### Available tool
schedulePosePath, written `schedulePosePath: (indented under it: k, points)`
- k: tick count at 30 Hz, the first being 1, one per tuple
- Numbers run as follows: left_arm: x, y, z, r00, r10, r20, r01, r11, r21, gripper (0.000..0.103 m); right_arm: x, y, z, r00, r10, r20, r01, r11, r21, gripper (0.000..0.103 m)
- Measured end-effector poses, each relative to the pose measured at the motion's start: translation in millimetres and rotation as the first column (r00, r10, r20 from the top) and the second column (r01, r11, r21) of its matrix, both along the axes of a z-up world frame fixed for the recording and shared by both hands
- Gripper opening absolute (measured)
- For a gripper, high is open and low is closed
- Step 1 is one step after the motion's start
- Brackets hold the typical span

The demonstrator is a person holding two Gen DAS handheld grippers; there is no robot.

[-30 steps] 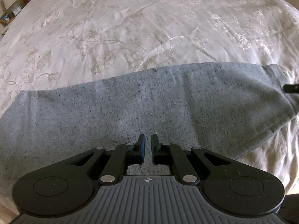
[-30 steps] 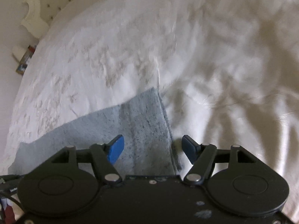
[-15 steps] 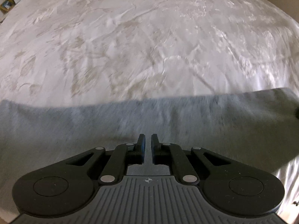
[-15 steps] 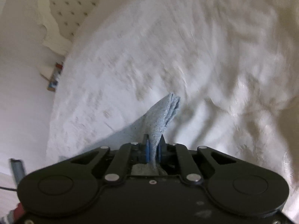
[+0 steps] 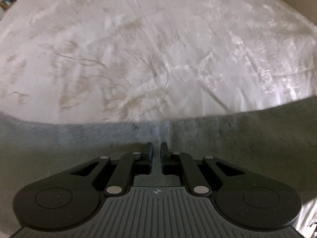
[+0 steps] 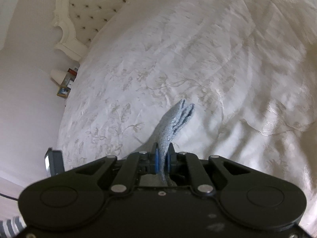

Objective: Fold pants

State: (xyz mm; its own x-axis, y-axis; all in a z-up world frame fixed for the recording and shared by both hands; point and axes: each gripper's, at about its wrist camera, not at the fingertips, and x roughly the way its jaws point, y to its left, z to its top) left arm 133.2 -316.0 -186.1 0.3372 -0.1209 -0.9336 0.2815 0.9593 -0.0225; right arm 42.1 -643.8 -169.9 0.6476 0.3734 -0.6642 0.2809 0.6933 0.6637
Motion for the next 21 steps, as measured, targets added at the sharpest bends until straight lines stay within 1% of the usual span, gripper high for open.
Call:
schedulePosePath:
  k: [2, 4, 6, 8, 9, 11, 13, 14, 17, 19, 21]
  points:
    - [-19, 7, 6, 1.0, -0.019, -0.01, 0.019, 0.999, -0.036, 0.008, 1, 1, 6, 1.0, -0.002, 0.008, 0.002, 1.0, -0.008, 0.009]
    - [-42, 12, 5, 0.998, -0.059, -0.023, 0.057, 0.997, -0.045, 0.008, 1, 5, 14, 1.0, -0.002, 0.014, 0.002, 1.0, -0.018, 0.009]
    - [-55, 14, -4, 0.994, -0.091, -0.06, 0.089, 0.995, -0.047, 0.008, 2, 11, 23, 1.0, -0.001, 0.019, 0.001, 0.999, -0.032, 0.009]
    - [-63, 18, -19, 0.985, -0.117, -0.128, 0.108, 0.992, -0.071, 0.008, 3, 19, 33, 1.0, -0.002, 0.025, 0.004, 0.999, -0.049, 0.009]
    - [-66, 20, -23, 0.982, -0.129, -0.137, 0.119, 0.99, -0.078, 0.008, 3, 25, 38, 1.0, -0.004, 0.03, 0.006, 0.998, -0.056, 0.009]
    - [-64, 28, -21, 0.982, -0.137, -0.131, 0.123, 0.986, -0.109, 0.008, 3, 37, 50, 0.999, -0.005, 0.042, 0.008, 0.998, -0.067, 0.009]
    - [-60, 45, -10, 0.986, -0.115, -0.118, 0.096, 0.984, -0.153, 0.008, 4, 56, 64, 0.998, -0.006, 0.058, 0.011, 0.996, -0.086, 0.009]
    - [-57, 55, -4, 0.989, -0.11, -0.104, 0.092, 0.983, -0.161, 0.008, 5, 67, 72, 0.998, -0.007, 0.065, 0.013, 0.996, -0.093, 0.009]
    - [-48, 96, 13, 0.994, -0.092, -0.058, 0.081, 0.982, -0.173, 0.008, 8, 107, 96, 0.995, -0.001, 0.098, 0.009, 0.996, -0.086, 0.009]
    - [-40, 124, 22, 0.997, -0.069, -0.046, 0.06, 0.981, -0.183, 0.008, 13, 144, 111, 0.992, 0.03, 0.121, -0.019, 0.996, -0.091, 0.009]
    - [-33, 155, 27, 0.998, -0.044, -0.034, 0.038, 0.984, -0.172, 0.008, 17, 183, 121, 0.988, 0.065, 0.141, -0.055, 0.995, -0.078, 0.009]
